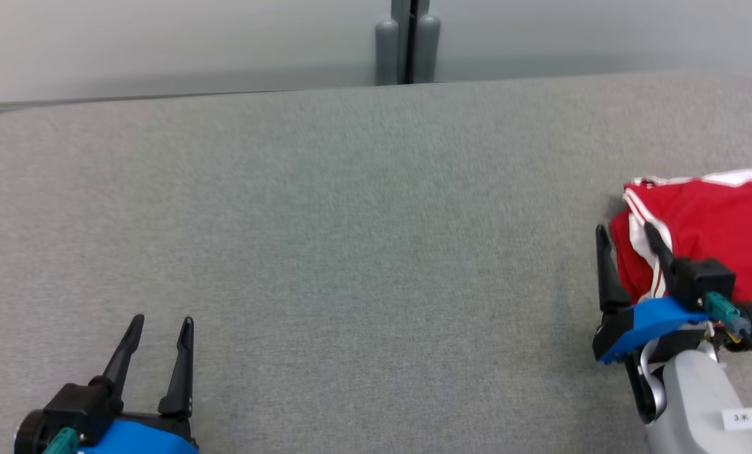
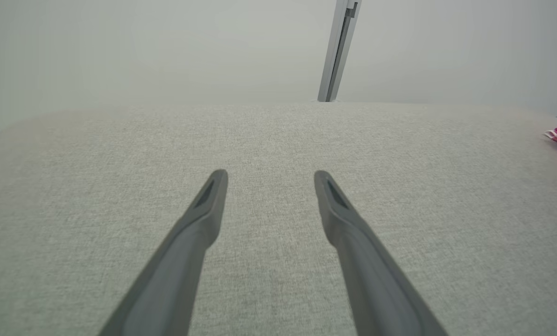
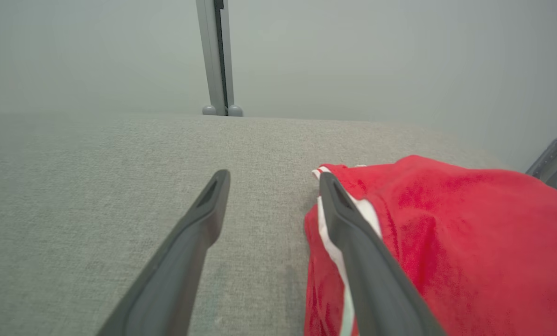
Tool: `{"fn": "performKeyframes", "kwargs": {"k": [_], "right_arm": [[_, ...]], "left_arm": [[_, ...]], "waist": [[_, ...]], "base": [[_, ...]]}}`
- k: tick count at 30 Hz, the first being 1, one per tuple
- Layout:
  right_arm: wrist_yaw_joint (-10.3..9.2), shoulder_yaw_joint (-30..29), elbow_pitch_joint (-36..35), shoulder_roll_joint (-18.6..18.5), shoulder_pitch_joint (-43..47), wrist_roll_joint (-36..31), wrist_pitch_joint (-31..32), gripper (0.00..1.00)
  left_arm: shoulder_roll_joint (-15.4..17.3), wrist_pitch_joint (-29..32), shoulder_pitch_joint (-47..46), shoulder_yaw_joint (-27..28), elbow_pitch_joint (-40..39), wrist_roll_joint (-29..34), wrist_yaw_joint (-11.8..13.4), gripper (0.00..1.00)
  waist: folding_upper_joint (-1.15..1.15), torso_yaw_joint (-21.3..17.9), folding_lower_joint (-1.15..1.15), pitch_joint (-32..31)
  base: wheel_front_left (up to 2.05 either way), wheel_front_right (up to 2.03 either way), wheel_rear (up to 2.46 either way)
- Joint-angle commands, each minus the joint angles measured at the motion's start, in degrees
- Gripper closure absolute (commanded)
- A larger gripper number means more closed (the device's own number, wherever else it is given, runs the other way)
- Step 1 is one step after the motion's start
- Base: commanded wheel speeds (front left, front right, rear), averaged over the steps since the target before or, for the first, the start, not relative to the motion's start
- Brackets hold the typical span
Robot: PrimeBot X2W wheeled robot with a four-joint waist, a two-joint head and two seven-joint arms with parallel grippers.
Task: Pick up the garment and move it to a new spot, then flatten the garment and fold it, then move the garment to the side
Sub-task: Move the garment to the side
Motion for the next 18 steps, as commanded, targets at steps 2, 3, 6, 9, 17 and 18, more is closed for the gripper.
{"fn": "performKeyframes", "kwargs": {"k": [2,3,6,9,17,18], "right_arm": [[0.00,2.0,-1.3,-0.3,2.9,3.0,-0.3,0.00],[0.00,3.1,-1.6,-0.3,3.9,4.1,-0.3,0.00],[0.00,5.0,-2.5,-0.3,6.7,7.4,-0.3,0.00],[0.00,7.1,-3.5,-0.3,9.1,9.4,-0.3,0.00],[0.00,10.2,-6.1,-0.3,14.7,13.0,-0.3,0.00],[0.00,10.5,-6.3,-0.3,15.2,13.1,-0.3,0.00]], "left_arm": [[-1.2,-0.1,1.2,0.9,1.0,0.9,0.1,0.00],[-1.7,-0.1,1.5,1.4,1.4,1.2,0.1,0.00],[-3.2,-0.1,2.7,2.5,2.9,2.4,0.1,0.00],[-4.5,-0.1,3.8,3.8,3.8,3.6,0.1,0.00],[-7.7,-0.1,5.8,7.8,5.3,6.8,0.1,0.00],[-7.9,-0.1,5.9,8.2,5.5,7.1,0.1,0.00]], "waist": [[-0.01,0.4,0.00,-2.2],[-0.01,0.7,0.00,-3.1],[-0.01,1.3,0.00,-5.8],[-0.01,1.7,0.00,-7.8],[-0.01,1.1,0.00,-11.4],[-0.01,0.9,0.00,-11.6]], "base": [[0.00,0.00,0.00],[0.00,0.00,0.00],[0.00,0.00,0.00],[0.00,0.00,0.00],[0.00,0.00,0.00],[0.00,0.00,0.00]]}}
